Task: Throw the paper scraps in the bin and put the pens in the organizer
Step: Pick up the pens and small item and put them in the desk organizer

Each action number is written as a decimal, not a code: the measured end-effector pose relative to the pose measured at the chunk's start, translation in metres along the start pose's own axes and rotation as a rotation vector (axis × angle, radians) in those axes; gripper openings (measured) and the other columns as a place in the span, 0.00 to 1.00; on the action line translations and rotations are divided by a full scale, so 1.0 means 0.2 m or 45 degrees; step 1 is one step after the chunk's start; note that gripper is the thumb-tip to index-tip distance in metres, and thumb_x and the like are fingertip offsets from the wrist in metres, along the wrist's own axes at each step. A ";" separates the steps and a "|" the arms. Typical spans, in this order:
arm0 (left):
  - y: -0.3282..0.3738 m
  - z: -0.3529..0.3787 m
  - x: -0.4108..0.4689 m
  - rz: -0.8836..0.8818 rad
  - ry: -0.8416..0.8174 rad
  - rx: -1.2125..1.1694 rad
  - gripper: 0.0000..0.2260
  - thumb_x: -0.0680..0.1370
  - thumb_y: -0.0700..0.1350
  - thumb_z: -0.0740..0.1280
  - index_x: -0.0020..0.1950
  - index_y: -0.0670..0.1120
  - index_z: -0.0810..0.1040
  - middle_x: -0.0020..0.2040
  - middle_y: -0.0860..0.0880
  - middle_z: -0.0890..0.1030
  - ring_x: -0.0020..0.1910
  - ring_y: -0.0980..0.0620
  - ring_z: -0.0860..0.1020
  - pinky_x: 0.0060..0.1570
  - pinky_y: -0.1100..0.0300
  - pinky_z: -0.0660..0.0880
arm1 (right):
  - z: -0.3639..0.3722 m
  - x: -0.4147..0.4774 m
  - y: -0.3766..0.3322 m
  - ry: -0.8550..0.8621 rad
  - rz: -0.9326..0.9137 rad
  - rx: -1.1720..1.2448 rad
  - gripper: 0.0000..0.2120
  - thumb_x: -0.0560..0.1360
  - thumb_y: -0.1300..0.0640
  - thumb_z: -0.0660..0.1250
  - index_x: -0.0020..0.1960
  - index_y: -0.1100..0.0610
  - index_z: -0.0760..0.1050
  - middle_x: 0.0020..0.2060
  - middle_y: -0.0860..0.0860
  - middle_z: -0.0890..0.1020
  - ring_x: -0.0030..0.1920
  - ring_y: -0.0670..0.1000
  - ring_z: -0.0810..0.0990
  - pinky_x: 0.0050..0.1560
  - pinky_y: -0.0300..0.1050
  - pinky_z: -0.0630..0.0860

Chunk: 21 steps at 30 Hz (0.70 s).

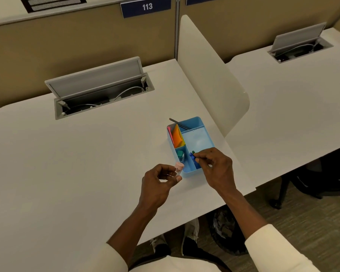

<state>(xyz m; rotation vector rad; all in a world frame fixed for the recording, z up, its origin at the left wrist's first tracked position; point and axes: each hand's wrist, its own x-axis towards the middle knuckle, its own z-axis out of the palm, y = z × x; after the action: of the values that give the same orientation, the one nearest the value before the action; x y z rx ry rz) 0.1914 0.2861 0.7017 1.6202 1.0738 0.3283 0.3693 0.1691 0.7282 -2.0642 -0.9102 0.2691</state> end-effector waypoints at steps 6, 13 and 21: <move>0.00 0.03 -0.03 -0.035 0.049 -0.031 0.10 0.72 0.54 0.81 0.50 0.60 0.84 0.47 0.66 0.85 0.48 0.65 0.83 0.44 0.69 0.76 | 0.00 -0.02 0.01 0.019 0.008 -0.001 0.10 0.77 0.61 0.77 0.56 0.64 0.86 0.53 0.57 0.87 0.54 0.55 0.87 0.57 0.54 0.87; 0.03 0.10 -0.10 -0.015 0.038 -0.045 0.11 0.72 0.54 0.81 0.52 0.59 0.84 0.47 0.64 0.87 0.49 0.63 0.84 0.46 0.67 0.77 | -0.06 -0.13 -0.02 -0.023 0.082 0.154 0.10 0.76 0.58 0.79 0.56 0.59 0.84 0.50 0.52 0.87 0.48 0.48 0.86 0.47 0.34 0.84; 0.11 0.21 -0.16 0.099 -0.030 -0.049 0.09 0.74 0.56 0.79 0.51 0.62 0.83 0.48 0.65 0.86 0.51 0.62 0.84 0.43 0.73 0.80 | -0.07 -0.22 -0.02 -0.163 0.177 0.269 0.17 0.75 0.53 0.80 0.62 0.55 0.83 0.52 0.47 0.87 0.51 0.47 0.87 0.50 0.46 0.88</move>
<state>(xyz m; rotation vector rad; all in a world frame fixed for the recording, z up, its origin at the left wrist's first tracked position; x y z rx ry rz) 0.2132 0.2362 0.7156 1.6304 0.9828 0.3778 0.3428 0.1317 0.7335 -1.9326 -0.7789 0.5532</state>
